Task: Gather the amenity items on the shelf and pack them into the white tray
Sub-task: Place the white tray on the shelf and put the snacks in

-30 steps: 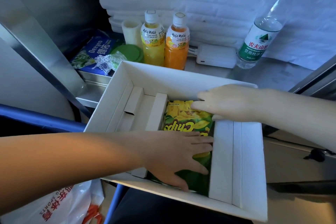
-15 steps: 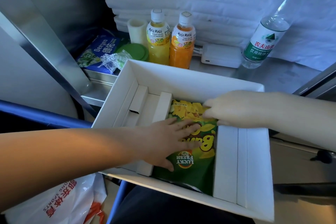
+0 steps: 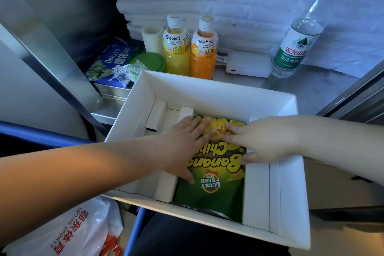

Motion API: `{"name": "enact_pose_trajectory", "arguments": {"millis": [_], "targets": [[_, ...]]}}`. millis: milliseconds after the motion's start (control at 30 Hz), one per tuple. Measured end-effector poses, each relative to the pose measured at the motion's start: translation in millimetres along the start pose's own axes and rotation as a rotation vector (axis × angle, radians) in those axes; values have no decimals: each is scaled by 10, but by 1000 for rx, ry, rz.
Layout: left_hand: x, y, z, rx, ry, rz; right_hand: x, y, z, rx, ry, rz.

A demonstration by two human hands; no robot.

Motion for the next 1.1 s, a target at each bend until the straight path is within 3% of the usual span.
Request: {"name": "enact_pose_trajectory", "arguments": {"millis": [267,333,467,567,667,733,867,1100], "targets": [[121,105,-12,-31,30,-1,62,168,-92,-42,28,-104],[255,220,-135,-179,56,-32,39,272,-176,-288,101,-140],[444,456,-494,-665,52,-163,-45,474,-312,-837,258,-32],[598,454,-604,-746,204,-199,-67,619,-226,-1034,258,-101],[711,362,-593,-611,441,-245,-67,789,-62,-1063,230,-88],[749,292,-558,-614,497,-285,-61,829,62,-1018,210,-84],[768,241,-514,-640,472,-288,-33,738,220,-904,161,-139],[940,287,-573,-782,468,-589,-9,721,232,-1011,177,-160]]}}
Point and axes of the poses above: each hand's wrist, its own z-axis towards the middle knuckle, its own y-axis out of the back of the hand, x = y × z, the point moved 1 cm from there along z, towards the middle knuckle
